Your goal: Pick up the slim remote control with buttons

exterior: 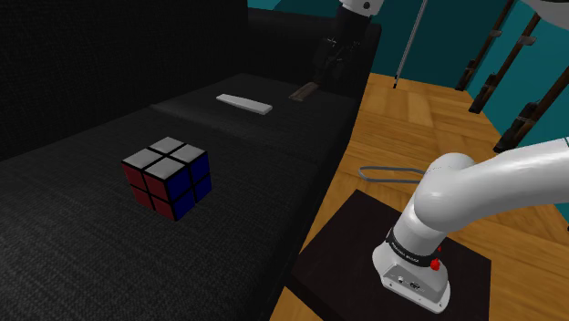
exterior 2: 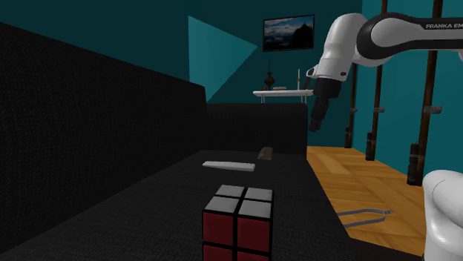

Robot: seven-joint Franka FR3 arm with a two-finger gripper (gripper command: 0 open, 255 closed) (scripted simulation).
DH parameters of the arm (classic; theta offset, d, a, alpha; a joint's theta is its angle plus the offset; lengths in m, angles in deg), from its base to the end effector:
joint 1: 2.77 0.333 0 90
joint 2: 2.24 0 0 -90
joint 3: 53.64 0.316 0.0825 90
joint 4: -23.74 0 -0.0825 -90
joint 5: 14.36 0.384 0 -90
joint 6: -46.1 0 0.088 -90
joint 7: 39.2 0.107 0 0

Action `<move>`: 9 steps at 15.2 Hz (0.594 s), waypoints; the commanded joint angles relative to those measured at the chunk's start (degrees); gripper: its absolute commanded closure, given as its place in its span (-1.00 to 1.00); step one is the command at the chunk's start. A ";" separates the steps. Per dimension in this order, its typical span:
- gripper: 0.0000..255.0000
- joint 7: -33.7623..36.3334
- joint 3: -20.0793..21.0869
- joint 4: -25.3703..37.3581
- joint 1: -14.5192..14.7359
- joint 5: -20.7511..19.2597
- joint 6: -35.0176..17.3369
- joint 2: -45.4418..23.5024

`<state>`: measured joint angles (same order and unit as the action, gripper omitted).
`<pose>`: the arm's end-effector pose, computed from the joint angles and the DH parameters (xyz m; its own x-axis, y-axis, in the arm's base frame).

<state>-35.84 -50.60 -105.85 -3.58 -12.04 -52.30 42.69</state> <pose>0.3205 0.0231 0.6493 0.9711 -0.0329 0.2362 -0.0298 -0.9994 -0.0167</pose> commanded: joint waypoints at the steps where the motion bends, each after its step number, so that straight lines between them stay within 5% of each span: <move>1: -1.00 0.00 0.00 0.00 0.00 0.00 0.00 0.00; 9: -1.00 -5.46 -1.11 10.90 0.53 -1.24 -4.69 -19.68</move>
<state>-40.54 -51.55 -96.66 -3.10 -13.11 -56.39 25.84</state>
